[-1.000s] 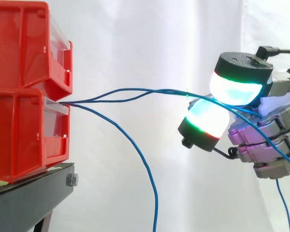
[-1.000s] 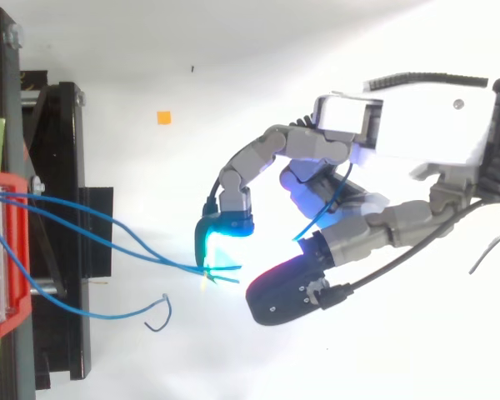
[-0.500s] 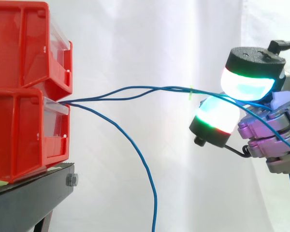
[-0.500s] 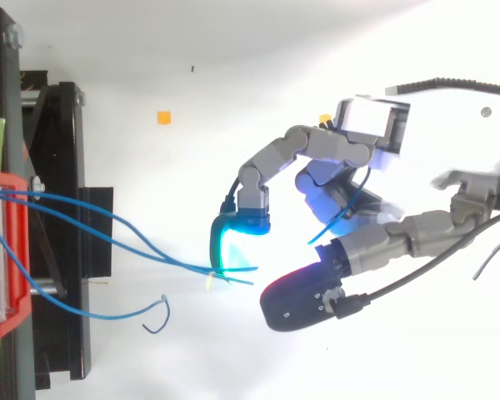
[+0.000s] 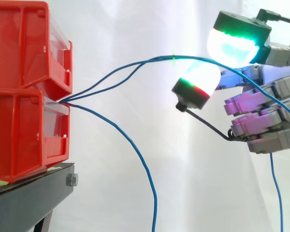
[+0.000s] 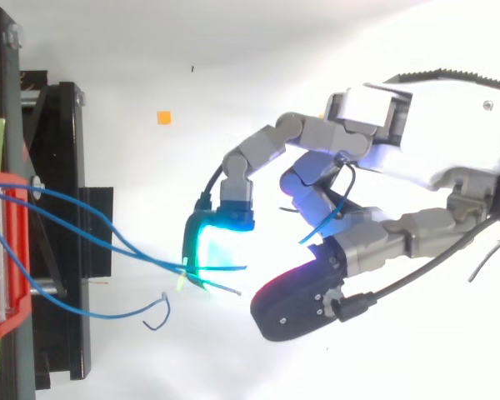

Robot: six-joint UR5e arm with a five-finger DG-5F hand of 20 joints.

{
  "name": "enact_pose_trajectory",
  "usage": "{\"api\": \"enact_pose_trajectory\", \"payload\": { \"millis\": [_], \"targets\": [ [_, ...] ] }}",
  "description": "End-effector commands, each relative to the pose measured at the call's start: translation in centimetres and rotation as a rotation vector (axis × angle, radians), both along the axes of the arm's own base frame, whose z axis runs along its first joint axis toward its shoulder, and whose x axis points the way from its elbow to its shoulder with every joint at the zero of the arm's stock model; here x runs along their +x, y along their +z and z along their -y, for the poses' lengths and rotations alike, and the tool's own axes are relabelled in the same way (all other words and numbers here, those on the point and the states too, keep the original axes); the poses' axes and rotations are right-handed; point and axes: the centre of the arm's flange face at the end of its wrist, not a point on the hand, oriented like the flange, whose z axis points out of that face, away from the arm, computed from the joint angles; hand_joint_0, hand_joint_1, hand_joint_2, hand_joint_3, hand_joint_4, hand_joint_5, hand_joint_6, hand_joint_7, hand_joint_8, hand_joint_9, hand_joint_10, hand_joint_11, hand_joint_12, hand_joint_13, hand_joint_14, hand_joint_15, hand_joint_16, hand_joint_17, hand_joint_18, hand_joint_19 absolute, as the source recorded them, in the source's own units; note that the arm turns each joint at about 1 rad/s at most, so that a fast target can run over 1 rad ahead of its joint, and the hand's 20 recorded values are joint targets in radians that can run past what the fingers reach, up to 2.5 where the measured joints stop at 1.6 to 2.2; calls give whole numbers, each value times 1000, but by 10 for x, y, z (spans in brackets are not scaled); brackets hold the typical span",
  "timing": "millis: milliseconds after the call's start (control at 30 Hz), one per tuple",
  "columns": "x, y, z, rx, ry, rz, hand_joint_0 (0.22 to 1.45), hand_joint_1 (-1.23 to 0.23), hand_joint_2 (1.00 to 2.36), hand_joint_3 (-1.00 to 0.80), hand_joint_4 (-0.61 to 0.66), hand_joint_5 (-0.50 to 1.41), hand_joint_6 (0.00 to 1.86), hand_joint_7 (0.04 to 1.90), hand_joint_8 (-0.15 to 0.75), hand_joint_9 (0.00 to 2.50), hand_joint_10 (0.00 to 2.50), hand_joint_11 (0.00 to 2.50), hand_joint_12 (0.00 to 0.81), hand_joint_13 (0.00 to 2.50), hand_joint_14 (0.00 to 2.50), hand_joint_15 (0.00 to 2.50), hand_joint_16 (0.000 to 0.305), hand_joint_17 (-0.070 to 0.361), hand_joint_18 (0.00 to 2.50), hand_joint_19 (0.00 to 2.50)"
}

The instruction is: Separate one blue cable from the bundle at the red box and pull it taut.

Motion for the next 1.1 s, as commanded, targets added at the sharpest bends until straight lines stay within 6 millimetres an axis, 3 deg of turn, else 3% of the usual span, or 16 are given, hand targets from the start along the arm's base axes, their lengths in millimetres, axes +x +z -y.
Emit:
{"api": "enact_pose_trajectory", "payload": {
  "millis": [0,67,100,133,200,333,867,1067],
  "targets": [
    [1,0,1,3,-15,16,630,-781,1015,-264,-37,-95,919,961,242,942,1824,1006,295,932,2398,1106,31,70,1292,1576],
    [1,0,1,9,-19,17,631,-778,1015,-263,-35,-95,921,954,245,981,1565,1083,292,1049,1892,1194,32,72,1278,1527],
    [1,0,1,9,-19,17,630,-778,1015,-259,-36,-95,922,952,246,1001,1384,1141,297,1079,1770,1192,32,72,1270,1514],
    [1,0,2,12,-21,18,631,-776,1015,-262,-35,-95,922,949,249,1025,1108,1190,293,1137,1491,1252,32,72,1262,1509],
    [1,0,2,13,-21,15,633,-786,1015,-259,-33,-94,922,936,259,1058,802,1268,294,1217,1006,1371,33,75,1244,1491],
    [1,-1,2,13,-21,15,647,-843,1015,-271,-21,-107,924,944,253,1054,645,1338,297,1246,760,1447,34,77,1223,1469],
    [2,-1,1,10,-21,19,792,-980,1002,-469,-131,-137,949,934,243,1022,666,1325,294,1256,686,1450,35,79,1205,1462],
    [2,-2,1,10,-21,18,738,-1014,1000,-500,-50,-141,956,868,247,1023,670,1333,299,1268,622,1501,36,81,1206,1436]
  ]
}}
